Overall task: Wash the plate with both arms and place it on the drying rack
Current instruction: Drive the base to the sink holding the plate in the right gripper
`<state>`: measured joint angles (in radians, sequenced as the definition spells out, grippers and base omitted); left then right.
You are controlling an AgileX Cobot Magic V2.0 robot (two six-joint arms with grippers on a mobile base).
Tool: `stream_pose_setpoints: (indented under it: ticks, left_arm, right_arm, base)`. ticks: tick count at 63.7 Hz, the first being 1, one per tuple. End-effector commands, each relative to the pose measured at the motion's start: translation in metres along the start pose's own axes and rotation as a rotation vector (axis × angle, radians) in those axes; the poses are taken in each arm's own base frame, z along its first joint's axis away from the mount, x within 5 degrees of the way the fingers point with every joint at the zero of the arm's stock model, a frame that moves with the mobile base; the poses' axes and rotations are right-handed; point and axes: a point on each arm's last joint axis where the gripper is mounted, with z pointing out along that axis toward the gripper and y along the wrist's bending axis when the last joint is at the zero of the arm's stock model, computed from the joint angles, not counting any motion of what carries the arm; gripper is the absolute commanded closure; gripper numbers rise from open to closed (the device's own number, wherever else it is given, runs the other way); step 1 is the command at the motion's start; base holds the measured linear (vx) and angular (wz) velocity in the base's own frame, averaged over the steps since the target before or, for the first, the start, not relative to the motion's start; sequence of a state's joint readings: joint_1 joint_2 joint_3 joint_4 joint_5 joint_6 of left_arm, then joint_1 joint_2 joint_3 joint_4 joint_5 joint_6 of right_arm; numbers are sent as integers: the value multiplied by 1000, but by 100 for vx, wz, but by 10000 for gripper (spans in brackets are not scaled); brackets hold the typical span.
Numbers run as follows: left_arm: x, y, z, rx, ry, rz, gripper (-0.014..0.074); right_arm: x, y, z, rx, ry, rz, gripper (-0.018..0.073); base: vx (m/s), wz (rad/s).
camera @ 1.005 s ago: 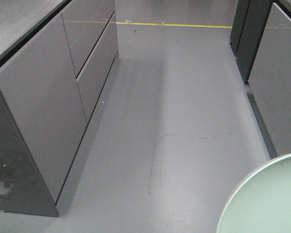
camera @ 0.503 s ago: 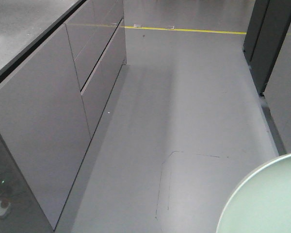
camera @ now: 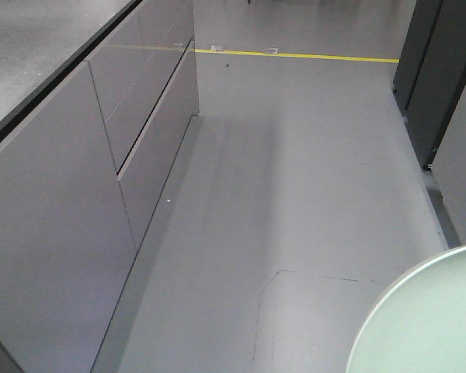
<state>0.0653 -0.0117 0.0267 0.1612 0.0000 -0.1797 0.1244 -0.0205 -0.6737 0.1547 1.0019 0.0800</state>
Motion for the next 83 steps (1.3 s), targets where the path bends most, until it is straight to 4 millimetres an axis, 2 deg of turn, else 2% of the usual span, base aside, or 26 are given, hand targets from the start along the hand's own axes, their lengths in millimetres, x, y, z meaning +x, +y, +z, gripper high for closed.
stream_pose_setpoints:
  ticks: [1,83]
  left_arm:
    - [-2,-1,-1,19,-66,-13,602]
    - [-2,-1,-1,19,-66,-13,602]
  right_arm:
    - [-12,2,-5,-10,-102,0,561]
    - [-12,2,-5,-10,-102,0,561]
  base:
    - [34,-6]
    - [32,-12]
